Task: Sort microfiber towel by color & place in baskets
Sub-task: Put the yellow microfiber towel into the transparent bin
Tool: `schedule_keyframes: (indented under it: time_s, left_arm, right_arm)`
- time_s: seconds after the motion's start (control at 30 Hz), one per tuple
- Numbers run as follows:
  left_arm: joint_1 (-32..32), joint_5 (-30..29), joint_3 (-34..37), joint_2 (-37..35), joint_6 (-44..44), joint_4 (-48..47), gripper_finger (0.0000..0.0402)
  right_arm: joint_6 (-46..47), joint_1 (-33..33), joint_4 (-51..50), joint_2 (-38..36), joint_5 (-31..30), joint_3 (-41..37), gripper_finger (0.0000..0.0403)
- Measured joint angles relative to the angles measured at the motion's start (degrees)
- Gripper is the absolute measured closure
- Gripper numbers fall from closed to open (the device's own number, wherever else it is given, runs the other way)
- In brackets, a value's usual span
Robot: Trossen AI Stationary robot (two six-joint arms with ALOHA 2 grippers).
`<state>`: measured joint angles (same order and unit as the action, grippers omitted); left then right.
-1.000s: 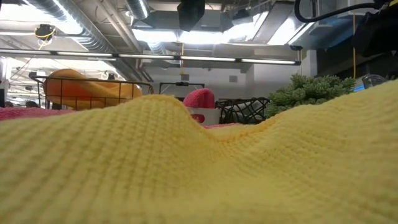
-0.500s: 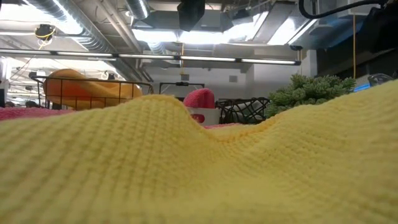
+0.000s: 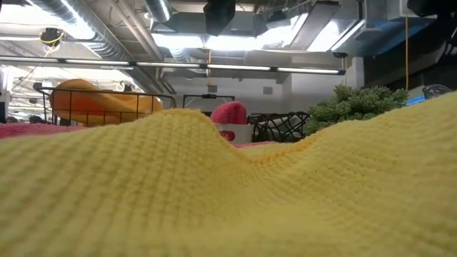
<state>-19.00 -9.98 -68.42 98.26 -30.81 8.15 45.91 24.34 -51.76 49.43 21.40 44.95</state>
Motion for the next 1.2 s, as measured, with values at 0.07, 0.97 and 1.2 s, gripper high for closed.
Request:
schedule_keyframes:
  time_s: [0.07, 0.97, 1.2]
  left_arm:
    - [0.07, 0.00, 0.00, 0.00, 0.00, 0.02, 0.0287]
    - [0.39, -1.49, 0.00, 0.00, -0.02, 0.02, 0.0287]
    - [0.39, -1.51, 0.00, 0.00, -0.02, 0.02, 0.0287]
  right_arm:
    - [-0.05, 0.02, -6.16, -0.55, -4.24, 1.12, 0.0205]
    - [0.13, 0.00, -18.00, -0.44, -15.75, -2.01, 0.0220]
    - [0.10, 0.00, -17.83, -0.44, -14.78, -2.03, 0.0311]
